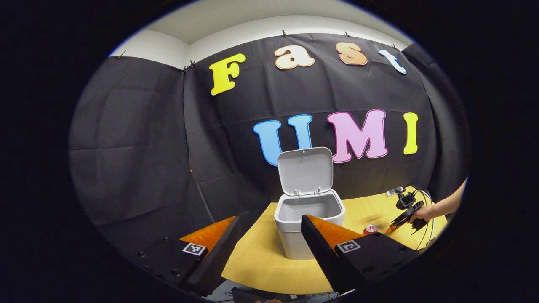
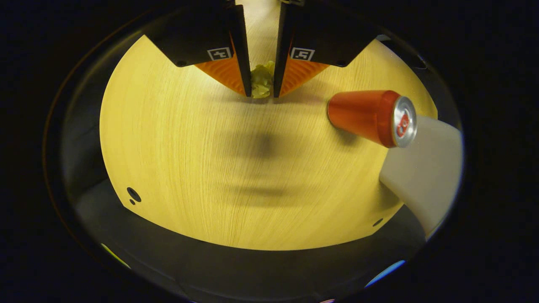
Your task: Press the lid of the desktop garbage bin to open it, pick up the crumpled paper on the desktop and throw it into the bin, then pick up the pop can on the desktop and drop it into the bin, and finally close the garbage bin lid.
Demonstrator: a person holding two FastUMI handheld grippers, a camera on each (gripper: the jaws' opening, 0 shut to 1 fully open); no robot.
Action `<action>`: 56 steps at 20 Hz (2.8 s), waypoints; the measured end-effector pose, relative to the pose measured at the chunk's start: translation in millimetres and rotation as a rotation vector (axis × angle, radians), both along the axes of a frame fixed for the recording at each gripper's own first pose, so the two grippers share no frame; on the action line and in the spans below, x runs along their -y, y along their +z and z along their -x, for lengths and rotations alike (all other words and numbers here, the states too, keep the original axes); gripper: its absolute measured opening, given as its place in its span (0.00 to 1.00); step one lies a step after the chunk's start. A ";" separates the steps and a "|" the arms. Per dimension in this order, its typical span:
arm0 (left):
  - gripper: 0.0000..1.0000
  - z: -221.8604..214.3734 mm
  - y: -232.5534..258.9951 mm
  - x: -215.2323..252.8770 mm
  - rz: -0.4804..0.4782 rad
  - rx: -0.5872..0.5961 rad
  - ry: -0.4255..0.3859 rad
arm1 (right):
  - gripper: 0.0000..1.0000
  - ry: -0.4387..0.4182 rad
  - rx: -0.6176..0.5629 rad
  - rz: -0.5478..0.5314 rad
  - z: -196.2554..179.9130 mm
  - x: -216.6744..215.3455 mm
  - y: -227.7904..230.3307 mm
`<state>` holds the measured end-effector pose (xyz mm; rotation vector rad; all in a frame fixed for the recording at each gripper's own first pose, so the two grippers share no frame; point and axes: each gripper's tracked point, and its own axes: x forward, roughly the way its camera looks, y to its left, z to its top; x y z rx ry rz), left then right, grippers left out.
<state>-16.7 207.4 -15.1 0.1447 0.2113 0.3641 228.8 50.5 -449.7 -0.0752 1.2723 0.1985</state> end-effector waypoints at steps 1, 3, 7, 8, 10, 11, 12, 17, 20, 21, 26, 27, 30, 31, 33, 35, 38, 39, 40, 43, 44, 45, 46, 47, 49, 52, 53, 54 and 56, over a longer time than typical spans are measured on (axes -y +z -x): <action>0.96 -2.1 -0.2 1.3 -0.002 0.002 -0.010 | 0.36 -0.023 0.051 -0.033 -9.9 -3.8 18.0; 0.96 -7.1 -0.1 4.8 0.005 0.009 -0.026 | 0.35 -0.047 0.220 -0.116 -37.9 -18.8 69.1; 0.96 -17.4 -4.2 16.3 0.039 0.013 -0.067 | 0.35 0.041 0.538 -0.260 -72.1 -75.7 196.3; 0.96 -19.4 -3.9 18.2 0.040 0.013 -0.073 | 0.35 0.077 0.606 -0.285 -74.9 -86.2 223.6; 0.97 -20.6 -1.4 19.4 0.037 0.020 -0.082 | 0.35 0.150 0.727 -0.326 -77.2 -111.1 275.4; 0.96 -20.9 -1.4 20.3 0.036 0.023 -0.084 | 0.35 0.182 0.782 -0.351 -75.2 -125.0 301.6; 0.96 -20.6 0.3 19.2 0.035 0.027 -0.082 | 0.35 0.217 0.831 -0.376 -70.2 -135.1 322.9; 0.97 -10.3 -3.3 15.6 0.063 0.031 -0.056 | 0.35 0.395 1.012 -0.509 -30.3 -222.0 410.5; 0.96 -4.6 -4.1 12.8 0.077 0.035 -0.036 | 0.35 0.475 0.988 -0.545 -21.2 -275.6 407.0; 0.97 -1.8 -4.6 12.4 0.076 0.036 -0.029 | 0.35 0.494 0.959 -0.551 -18.3 -292.2 396.0; 0.97 11.3 -3.9 7.4 0.084 0.046 0.007 | 0.36 0.595 0.796 -0.480 -2.7 -337.0 318.3; 0.96 12.7 -3.6 7.0 0.088 0.047 0.010 | 0.37 0.595 0.786 -0.483 0.2 -338.4 315.4; 0.97 13.7 -5.4 8.7 0.093 0.046 0.009 | 0.46 0.602 0.776 -0.490 4.2 -338.6 312.4; 0.96 13.0 -5.3 10.3 0.097 0.047 0.005 | 0.63 0.606 0.782 -0.486 5.5 -337.1 314.0; 0.97 6.7 -7.4 17.0 0.138 0.054 -0.012 | 0.76 0.616 0.799 -0.485 8.3 -331.9 319.8; 0.98 -1.8 -10.9 34.7 0.188 0.071 -0.054 | 0.88 0.619 0.826 -0.477 10.1 -323.0 328.8; 0.98 -18.7 -11.2 54.0 0.215 0.096 -0.116 | 0.88 0.595 0.872 -0.465 8.4 -292.0 346.0; 0.98 -25.0 -11.3 60.9 0.223 0.102 -0.139 | 0.88 0.584 0.878 -0.460 8.6 -281.5 349.3; 0.98 -32.8 -12.6 68.7 0.230 0.107 -0.163 | 0.88 0.575 0.884 -0.459 9.3 -271.6 354.0; 0.96 -54.6 -16.3 90.0 0.228 0.108 -0.227 | 0.88 0.529 0.933 -0.436 4.4 -234.3 372.0; 0.96 -63.4 -17.9 100.0 0.220 0.109 -0.256 | 0.88 0.489 0.958 -0.417 -0.3 -212.5 381.6; 0.96 -71.6 -23.0 111.1 0.215 0.106 -0.286 | 0.88 0.459 0.973 -0.408 -2.4 -196.7 387.8; 0.96 -82.5 -32.7 126.0 0.213 0.094 -0.325 | 0.88 0.429 0.985 -0.400 -4.6 -181.0 393.3; 0.96 -90.7 -40.4 138.1 0.217 0.081 -0.355 | 0.88 0.402 0.993 -0.386 -4.0 -161.1 400.7; 0.96 -107.7 -56.6 164.9 0.240 0.070 -0.420 | 0.88 0.357 1.012 -0.347 -2.1 -123.9 411.2; 0.96 -132.4 -91.8 199.9 0.256 0.048 -0.498 | 0.88 0.300 1.030 -0.271 2.3 -71.9 418.6; 0.96 -140.6 -106.6 207.9 0.250 0.033 -0.513 | 0.88 0.284 1.032 -0.245 4.7 -55.6 419.7; 0.96 -149.7 -124.2 216.6 0.245 0.009 -0.526 | 0.87 0.268 1.029 -0.218 5.9 -39.3 418.9; 0.96 -165.2 -157.2 232.8 0.237 -0.036 -0.550 | 0.88 0.236 1.024 -0.176 9.6 -12.8 415.8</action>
